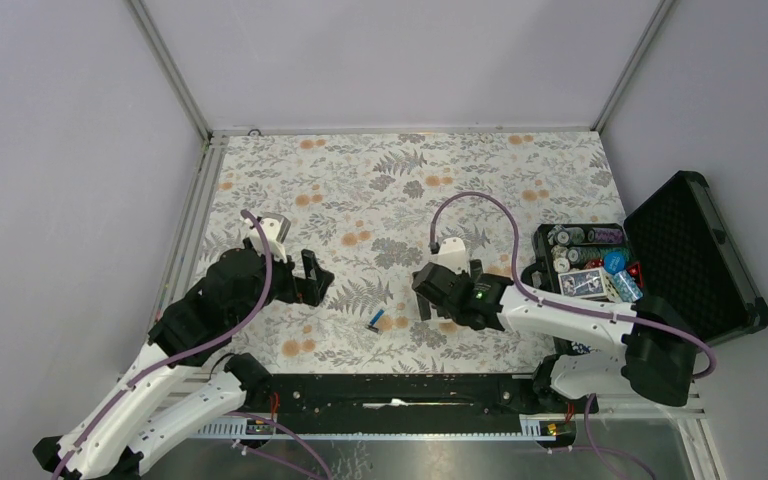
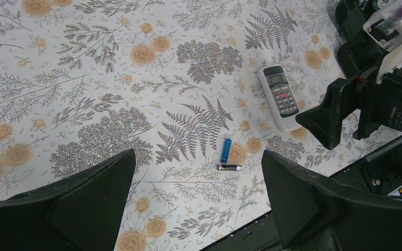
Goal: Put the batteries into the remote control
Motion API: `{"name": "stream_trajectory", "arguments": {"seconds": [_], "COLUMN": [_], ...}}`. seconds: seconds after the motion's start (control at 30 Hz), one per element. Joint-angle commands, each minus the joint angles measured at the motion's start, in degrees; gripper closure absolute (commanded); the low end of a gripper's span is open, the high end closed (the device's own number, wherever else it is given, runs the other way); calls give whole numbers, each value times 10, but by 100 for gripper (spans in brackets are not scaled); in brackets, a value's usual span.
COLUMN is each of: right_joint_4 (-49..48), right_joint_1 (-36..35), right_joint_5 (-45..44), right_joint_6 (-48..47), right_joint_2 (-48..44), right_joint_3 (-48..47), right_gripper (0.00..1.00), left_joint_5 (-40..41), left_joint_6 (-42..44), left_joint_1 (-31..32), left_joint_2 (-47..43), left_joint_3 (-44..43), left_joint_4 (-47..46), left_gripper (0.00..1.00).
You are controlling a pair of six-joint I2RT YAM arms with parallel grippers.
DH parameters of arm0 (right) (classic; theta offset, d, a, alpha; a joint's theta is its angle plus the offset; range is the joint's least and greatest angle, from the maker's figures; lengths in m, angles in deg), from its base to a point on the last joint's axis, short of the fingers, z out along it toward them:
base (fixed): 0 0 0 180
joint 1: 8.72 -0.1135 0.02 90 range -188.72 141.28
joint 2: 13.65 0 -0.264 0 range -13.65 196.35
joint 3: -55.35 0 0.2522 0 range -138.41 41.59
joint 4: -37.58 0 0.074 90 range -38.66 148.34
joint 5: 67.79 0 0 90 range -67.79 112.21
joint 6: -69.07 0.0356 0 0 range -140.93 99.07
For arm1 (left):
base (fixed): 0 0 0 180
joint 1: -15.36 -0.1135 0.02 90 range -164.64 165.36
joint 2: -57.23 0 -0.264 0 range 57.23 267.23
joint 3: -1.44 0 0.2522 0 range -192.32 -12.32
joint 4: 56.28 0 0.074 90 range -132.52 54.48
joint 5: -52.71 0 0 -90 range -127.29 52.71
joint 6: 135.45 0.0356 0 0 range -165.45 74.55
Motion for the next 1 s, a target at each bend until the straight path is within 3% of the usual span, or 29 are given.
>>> {"name": "stream_trajectory", "arguments": {"seconds": [0.0,0.37,0.97], "right_joint_4": [-29,-69,-82], "right_joint_1": [13,27,26], "right_joint_5": [-25,-5,-11], "right_joint_6": [57,110,159], "right_joint_2": [13,78,162], "right_joint_3": [18,31,10], "right_gripper": [1,1,17], "left_joint_5": [-6,-10,-12], "left_joint_6": [7,7,6], "left_joint_1": [1,1,1], "left_joint_2": [3,4,4], "left_joint_3": [3,3,3], "left_joint_4": [-8,-8,-8], "left_gripper": [1,1,1]}}
